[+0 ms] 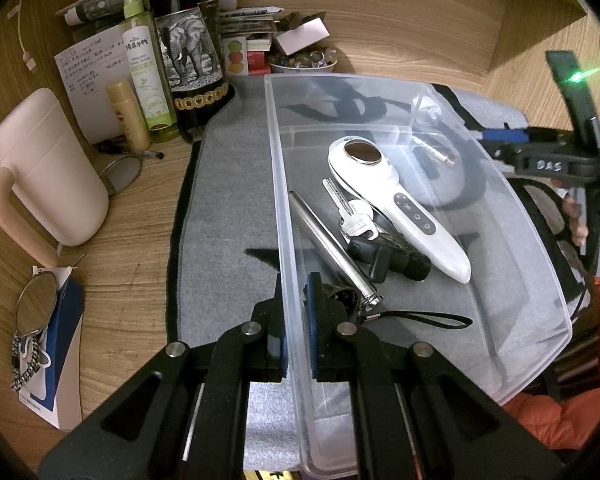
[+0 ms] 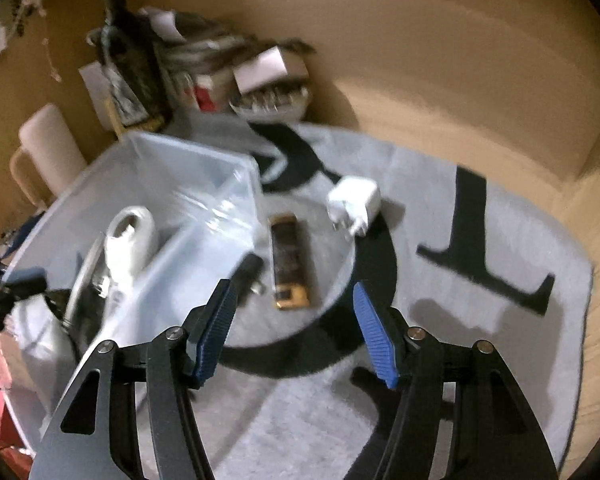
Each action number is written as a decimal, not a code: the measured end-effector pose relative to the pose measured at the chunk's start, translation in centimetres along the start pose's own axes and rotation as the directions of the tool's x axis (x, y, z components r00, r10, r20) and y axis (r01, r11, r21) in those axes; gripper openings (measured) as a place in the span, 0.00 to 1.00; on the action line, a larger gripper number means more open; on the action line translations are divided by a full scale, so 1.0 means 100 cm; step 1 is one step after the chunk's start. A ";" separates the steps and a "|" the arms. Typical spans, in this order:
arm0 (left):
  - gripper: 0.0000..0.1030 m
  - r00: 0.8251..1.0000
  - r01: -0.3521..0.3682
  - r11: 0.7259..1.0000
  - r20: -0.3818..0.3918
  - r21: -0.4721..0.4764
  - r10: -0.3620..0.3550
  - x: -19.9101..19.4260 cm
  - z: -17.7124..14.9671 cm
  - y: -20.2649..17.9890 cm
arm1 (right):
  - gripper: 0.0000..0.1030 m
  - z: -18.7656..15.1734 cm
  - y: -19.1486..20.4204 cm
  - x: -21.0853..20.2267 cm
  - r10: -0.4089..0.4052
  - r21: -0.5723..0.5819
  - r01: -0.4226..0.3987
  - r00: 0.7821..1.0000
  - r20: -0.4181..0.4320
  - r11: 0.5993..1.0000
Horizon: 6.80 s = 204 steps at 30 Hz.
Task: Organize rigid objects
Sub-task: 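Grasp the gold-and-black cylinder upright with the right gripper, then lower the gold-and-black cylinder into the box and open the right gripper, then grasp the small black adapter on the rug with the right gripper, then carry the black adapter into the box and release it with the right gripper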
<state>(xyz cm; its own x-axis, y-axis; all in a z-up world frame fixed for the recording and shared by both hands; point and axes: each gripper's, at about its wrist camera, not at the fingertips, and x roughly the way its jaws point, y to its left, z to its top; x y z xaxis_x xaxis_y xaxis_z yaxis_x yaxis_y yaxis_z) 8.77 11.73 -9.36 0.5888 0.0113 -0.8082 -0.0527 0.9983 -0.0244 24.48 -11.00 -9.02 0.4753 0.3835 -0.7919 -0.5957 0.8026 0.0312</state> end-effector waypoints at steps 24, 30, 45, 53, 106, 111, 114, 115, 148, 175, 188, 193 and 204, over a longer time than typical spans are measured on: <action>0.06 1.000 0.000 1.000 -0.001 0.001 0.000 0.000 -0.001 0.000 | 0.21 0.015 0.005 0.052 -0.029 -0.027 0.027 0.998 -0.064 0.999; 0.06 1.000 -0.001 1.000 -0.002 0.002 0.001 0.000 0.000 0.000 | 0.21 0.013 0.004 0.035 -0.026 -0.014 0.026 0.999 -0.036 1.000; 0.06 1.000 0.000 1.000 -0.002 0.002 0.000 0.000 0.000 0.000 | 0.21 0.020 0.026 -0.050 0.000 -0.058 0.010 0.986 0.168 0.998; 0.06 1.000 0.000 1.000 -0.002 0.002 0.000 0.000 0.000 0.000 | 0.21 0.024 0.051 -0.069 0.049 -0.116 -0.025 0.975 0.216 0.993; 0.06 1.000 0.005 1.000 0.000 -0.003 -0.005 -0.001 0.002 0.000 | 0.52 0.035 0.045 -0.072 0.034 -0.089 -0.014 0.972 0.230 0.996; 0.06 1.000 0.008 1.000 -0.002 -0.019 -0.008 0.001 0.004 0.002 | 0.53 0.033 0.019 -0.060 0.003 -0.032 0.003 0.982 0.190 0.999; 0.06 1.000 0.007 1.000 -0.002 -0.021 -0.007 0.001 0.004 0.002 | 0.53 0.027 0.013 -0.038 0.003 -0.027 0.001 0.992 0.125 1.000; 0.06 1.000 0.005 1.000 -0.002 -0.017 -0.005 0.001 0.004 0.002 | 0.53 0.024 0.013 -0.031 0.003 -0.034 0.001 0.995 0.103 0.999; 0.06 1.000 0.001 1.000 -0.012 -0.018 -0.001 0.004 0.002 0.002 | 0.52 0.005 0.012 0.049 0.034 -0.110 -0.045 0.994 -0.100 0.993; 0.06 1.000 0.002 1.000 -0.008 -0.014 -0.002 0.003 0.001 0.003 | 0.14 0.014 0.015 -0.025 0.024 -0.135 -0.005 0.990 0.137 0.991; 0.06 1.000 0.002 1.000 -0.008 -0.013 -0.002 0.003 0.002 0.003 | 0.14 0.017 0.062 -0.071 0.104 -0.222 -0.049 0.965 0.243 0.974; 0.06 1.000 0.002 1.000 -0.008 -0.013 -0.002 0.003 0.002 0.003 | 0.14 0.014 0.095 -0.055 0.147 -0.298 -0.085 0.971 0.190 0.951; 0.06 1.000 0.003 1.000 -0.007 -0.014 -0.004 0.003 0.002 0.003 | 0.14 0.010 0.127 -0.014 0.187 -0.342 -0.164 0.982 0.035 0.925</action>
<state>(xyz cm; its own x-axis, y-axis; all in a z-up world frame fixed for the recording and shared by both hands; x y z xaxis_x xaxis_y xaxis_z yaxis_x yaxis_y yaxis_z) 9.10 12.07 -9.51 0.5833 0.0073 -0.8122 -0.0616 0.9975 -0.0353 16.91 -0.91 -6.87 0.3782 0.5422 -0.7503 -0.8504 0.5237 -0.0502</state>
